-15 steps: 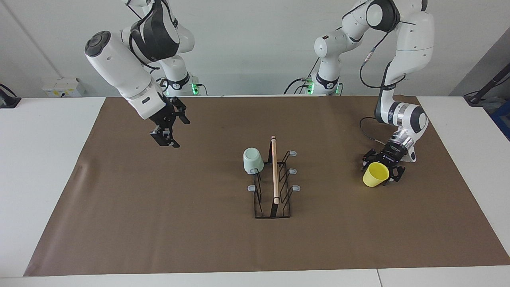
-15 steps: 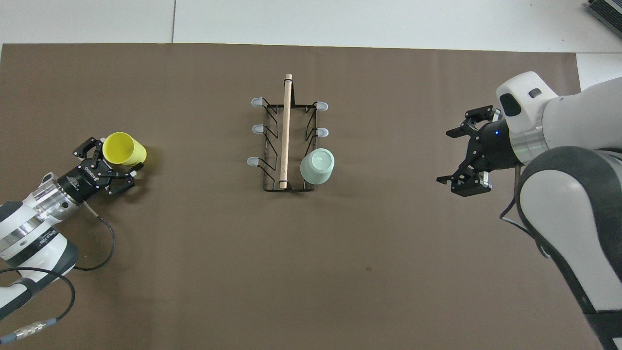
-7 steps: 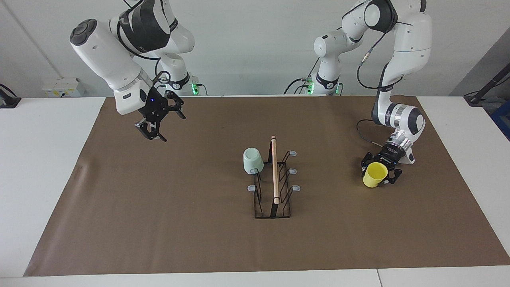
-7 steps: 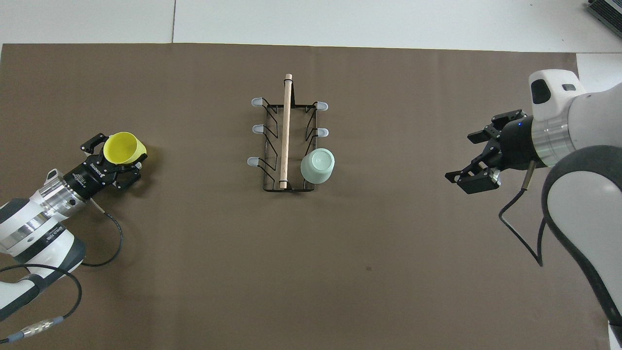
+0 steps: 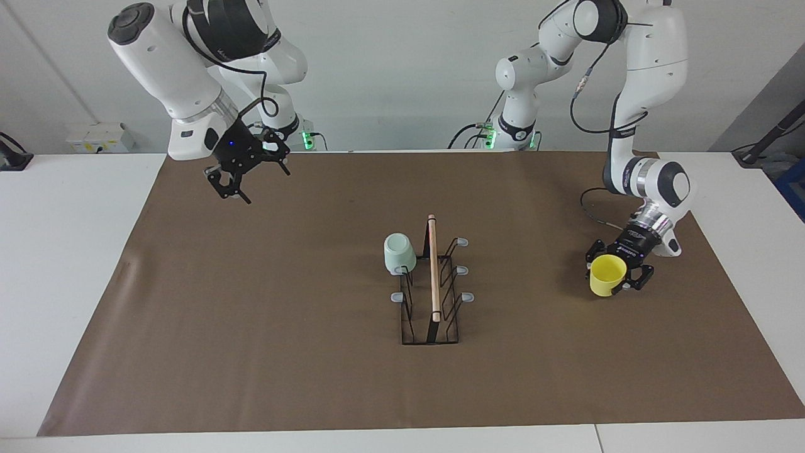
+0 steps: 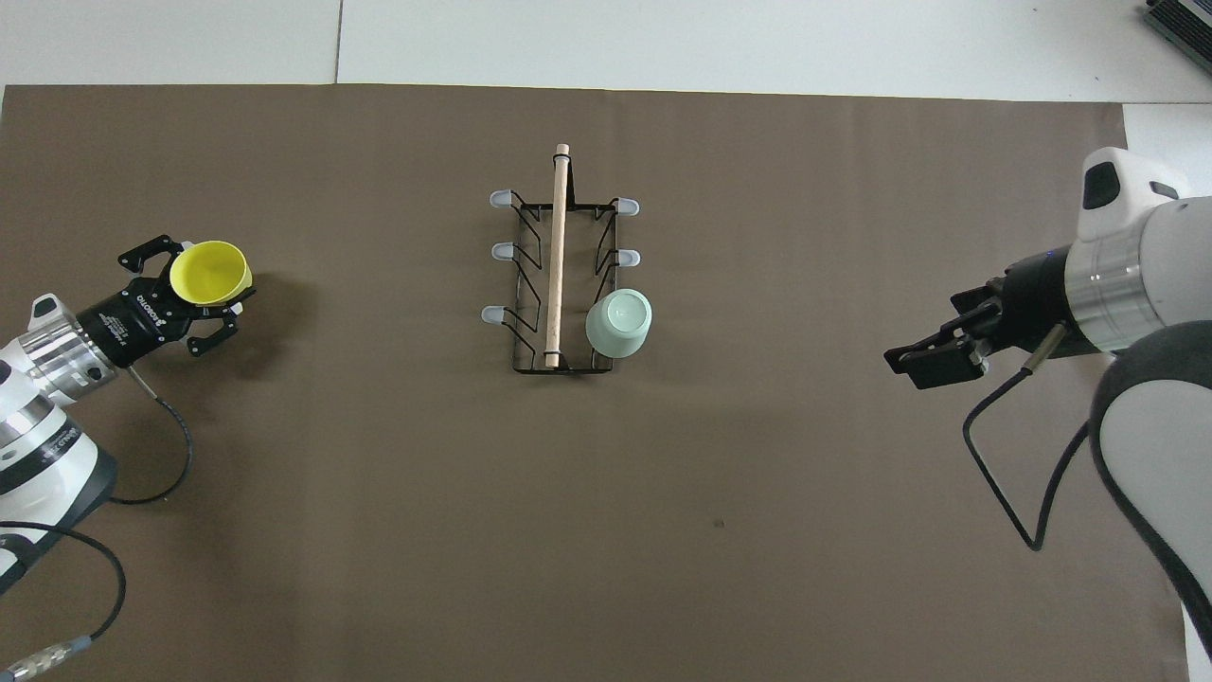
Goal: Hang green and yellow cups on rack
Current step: 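Lift the yellow cup with the left gripper toward the rack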
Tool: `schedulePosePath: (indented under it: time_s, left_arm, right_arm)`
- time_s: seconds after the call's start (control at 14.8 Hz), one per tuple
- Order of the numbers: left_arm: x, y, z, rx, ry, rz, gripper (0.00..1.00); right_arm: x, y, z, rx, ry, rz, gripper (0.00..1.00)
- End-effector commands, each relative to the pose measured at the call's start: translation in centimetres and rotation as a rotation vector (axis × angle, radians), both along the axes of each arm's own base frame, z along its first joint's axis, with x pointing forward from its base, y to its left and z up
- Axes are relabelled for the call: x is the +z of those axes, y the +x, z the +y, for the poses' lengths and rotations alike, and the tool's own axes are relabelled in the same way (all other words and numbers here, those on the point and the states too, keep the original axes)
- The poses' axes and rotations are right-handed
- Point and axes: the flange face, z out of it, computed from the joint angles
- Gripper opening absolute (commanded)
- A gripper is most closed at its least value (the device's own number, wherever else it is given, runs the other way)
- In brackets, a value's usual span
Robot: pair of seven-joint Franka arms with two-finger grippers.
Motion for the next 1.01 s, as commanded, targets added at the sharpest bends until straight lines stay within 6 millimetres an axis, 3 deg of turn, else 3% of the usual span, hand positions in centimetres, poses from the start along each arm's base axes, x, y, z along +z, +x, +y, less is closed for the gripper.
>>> schedulePosePath:
  time_s: [0.0,0.2,0.34,0.54,0.67,0.94]
  left_arm:
    - [5.2,0.8,-0.6,-0.066,0.140,0.037,0.00]
    - [10.2,2.1,-2.8,-0.143,0.299,0.088,0.00]
    - [13.2,2.6,-5.7,-0.189,0.408,0.137,0.00]
    - [18.0,3.4,-11.6,-0.224,0.624,0.254,0.00]
    - [20.2,3.7,-15.4,-0.223,0.750,0.316,0.00]
    - [24.1,2.2,-21.5,-0.183,1.004,0.396,0.00]
  right_arm:
    - [0.8,-0.8,-1.1,-0.037,-0.048,0.013,1.00]
    - [0.9,-1.0,-2.0,-0.059,-0.049,0.005,1.00]
    - [0.9,-0.9,-3.4,-0.083,-0.050,0.007,1.00]
    - [1.0,-1.0,-3.8,-0.070,-0.124,0.004,1.00]
    - [2.4,-1.0,-3.5,-0.110,-0.173,-0.015,1.00]
    - [3.5,-1.0,-4.4,-0.263,-0.197,0.058,1.00]
